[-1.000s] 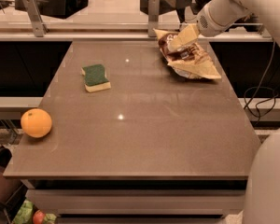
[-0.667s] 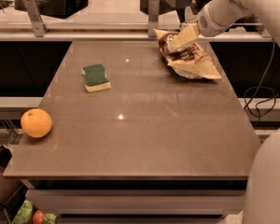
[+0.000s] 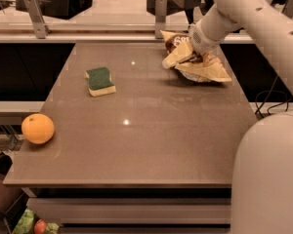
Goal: Move brown chip bag near orange
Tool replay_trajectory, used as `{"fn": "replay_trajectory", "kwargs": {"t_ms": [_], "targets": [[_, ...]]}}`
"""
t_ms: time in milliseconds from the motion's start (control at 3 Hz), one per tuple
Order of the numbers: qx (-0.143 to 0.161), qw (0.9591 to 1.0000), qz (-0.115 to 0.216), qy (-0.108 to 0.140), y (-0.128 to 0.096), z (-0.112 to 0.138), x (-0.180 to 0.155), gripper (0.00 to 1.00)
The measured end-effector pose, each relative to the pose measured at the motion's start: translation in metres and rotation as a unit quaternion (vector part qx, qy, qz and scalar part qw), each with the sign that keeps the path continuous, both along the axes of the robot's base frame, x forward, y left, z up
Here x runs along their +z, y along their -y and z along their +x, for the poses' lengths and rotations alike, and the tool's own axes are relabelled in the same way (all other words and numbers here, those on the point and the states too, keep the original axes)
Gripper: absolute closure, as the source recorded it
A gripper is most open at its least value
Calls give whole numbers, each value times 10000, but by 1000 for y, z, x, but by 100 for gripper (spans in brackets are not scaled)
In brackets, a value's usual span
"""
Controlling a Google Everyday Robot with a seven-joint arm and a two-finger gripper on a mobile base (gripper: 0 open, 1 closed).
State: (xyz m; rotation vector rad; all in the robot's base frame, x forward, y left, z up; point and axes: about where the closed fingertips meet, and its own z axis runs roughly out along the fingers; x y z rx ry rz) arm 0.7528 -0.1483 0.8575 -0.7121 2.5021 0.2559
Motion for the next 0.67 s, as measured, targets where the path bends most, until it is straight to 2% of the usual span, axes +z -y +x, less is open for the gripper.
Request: {"fn": "replay_trajectory", "kwargs": {"t_ms": [333,667], "targets": [[107,9993,196,-310,-19,3,-33,0],[107,9993,195,-310,-19,3,-31,17]]}}
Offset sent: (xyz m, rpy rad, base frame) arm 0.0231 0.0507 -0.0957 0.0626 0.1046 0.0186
